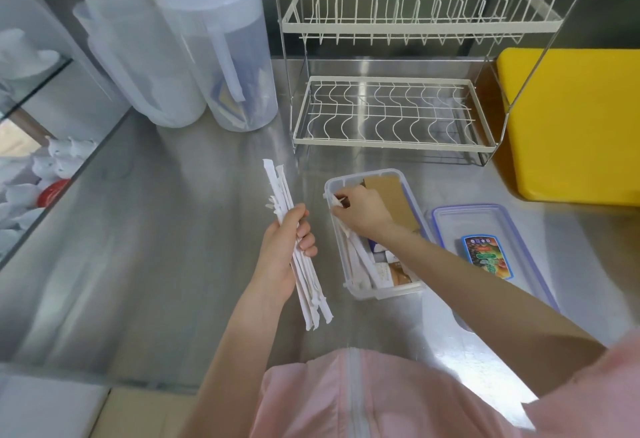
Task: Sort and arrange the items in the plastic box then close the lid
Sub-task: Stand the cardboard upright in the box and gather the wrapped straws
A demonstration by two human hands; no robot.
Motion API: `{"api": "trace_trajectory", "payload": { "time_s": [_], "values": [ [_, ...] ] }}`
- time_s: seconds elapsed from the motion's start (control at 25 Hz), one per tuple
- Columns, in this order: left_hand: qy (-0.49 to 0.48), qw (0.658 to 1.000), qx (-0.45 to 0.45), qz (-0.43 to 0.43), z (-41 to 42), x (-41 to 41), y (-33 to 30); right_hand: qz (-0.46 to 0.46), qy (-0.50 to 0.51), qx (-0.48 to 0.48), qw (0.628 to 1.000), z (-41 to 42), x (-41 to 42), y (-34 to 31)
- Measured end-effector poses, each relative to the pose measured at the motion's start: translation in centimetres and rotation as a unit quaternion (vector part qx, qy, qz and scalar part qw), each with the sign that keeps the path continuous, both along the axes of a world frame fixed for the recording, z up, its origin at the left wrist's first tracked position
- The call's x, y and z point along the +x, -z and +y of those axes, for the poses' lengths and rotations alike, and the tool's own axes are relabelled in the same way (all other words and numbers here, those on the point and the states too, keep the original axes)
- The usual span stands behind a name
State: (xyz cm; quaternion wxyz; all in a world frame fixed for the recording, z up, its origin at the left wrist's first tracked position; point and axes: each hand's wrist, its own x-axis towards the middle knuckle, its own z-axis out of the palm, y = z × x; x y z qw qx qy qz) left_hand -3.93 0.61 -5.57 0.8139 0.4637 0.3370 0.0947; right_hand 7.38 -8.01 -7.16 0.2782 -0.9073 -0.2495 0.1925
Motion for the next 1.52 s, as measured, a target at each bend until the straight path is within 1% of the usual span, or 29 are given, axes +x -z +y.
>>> {"api": "trace_trajectory", "payload": {
  "time_s": [0.12, 0.2, 0.24, 0.32, 0.4, 0.44, 0.48, 0.52, 0.56, 0.6, 0.64, 0.72, 0.8, 0.84, 0.96, 1.08, 1.36, 1.44, 1.52],
  "values": [
    [0.013, 1.000, -0.003, 0.005, -0.4, 0.1, 0.1, -0.029, 0.011, 0.058, 0.998, -2.5, 0.0, -2.0],
    [0.016, 1.000, -0.007, 0.007, -0.5, 0.2, 0.1, -0.033, 0.015, 0.070, 0.997, -5.1, -0.5, -2.9],
    [0.018, 1.000, -0.007, 0.008, -0.6, 0.3, 0.1, -0.030, 0.009, 0.047, 0.998, -6.4, -0.9, -3.2],
    [0.023, 1.000, -0.009, 0.007, -0.7, 0.5, 0.1, -0.042, -0.017, -0.039, 0.998, -8.7, -1.6, -3.1],
    [0.029, 1.000, -0.008, 0.005, -0.9, 0.6, 0.0, -0.108, -0.041, -0.162, 0.980, -10.1, -2.7, -2.9],
    [0.031, 0.999, -0.006, 0.003, -0.9, 0.5, 0.0, -0.153, -0.044, -0.199, 0.967, -10.3, -3.1, -2.9],
    [0.032, 0.999, -0.005, 0.001, -1.0, 0.4, 0.0, -0.182, -0.044, -0.195, 0.963, -10.3, -3.3, -3.0],
    [0.031, 1.000, -0.006, 0.000, -0.9, 0.4, -0.1, -0.187, -0.045, -0.170, 0.967, -10.0, -3.6, -3.2],
    [0.028, 1.000, -0.006, -0.001, -0.9, 0.3, 0.0, -0.171, -0.056, -0.151, 0.972, -9.5, -3.8, -3.2],
    [0.028, 1.000, -0.007, -0.002, -0.8, 0.3, 0.0, -0.149, -0.080, -0.157, 0.973, -8.8, -3.9, -2.9],
    [0.031, 1.000, -0.004, -0.001, -0.8, 0.3, 0.1, -0.133, -0.110, -0.194, 0.966, -8.0, -3.9, -2.3],
    [0.051, 0.998, 0.020, 0.009, -0.9, 0.2, 0.5, -0.120, -0.157, -0.293, 0.936, -6.6, -3.8, -0.6],
    [0.086, 0.993, 0.078, 0.034, -1.4, 0.0, 1.4, -0.128, -0.177, -0.364, 0.905, -6.0, -3.5, 0.7],
    [0.105, 0.986, 0.115, 0.055, -1.7, -0.1, 2.0, -0.128, -0.175, -0.384, 0.897, -5.9, -3.4, 1.2],
    [0.135, 0.963, 0.200, 0.117, -2.9, 0.0, 3.9, -0.114, -0.160, -0.386, 0.901, -5.8, -3.2, 1.8],
    [0.134, 0.949, 0.238, 0.157, -3.5, 0.5, 5.1, -0.111, -0.139, -0.372, 0.911, -5.6, -3.4, 1.7],
    [0.149, 0.934, 0.292, 0.143, -2.7, 0.9, 5.9, -0.151, -0.134, -0.293, 0.935, -6.4, -2.8, -0.4],
    [0.152, 0.934, 0.293, 0.139, -2.3, 0.9, 5.8, -0.160, -0.142, -0.293, 0.932, -6.3, -2.7, -1.0],
    [0.158, 0.934, 0.291, 0.132, -2.0, 0.9, 5.7, -0.160, -0.154, -0.312, 0.924, -6.0, -2.9, -1.3]
  ]
}}
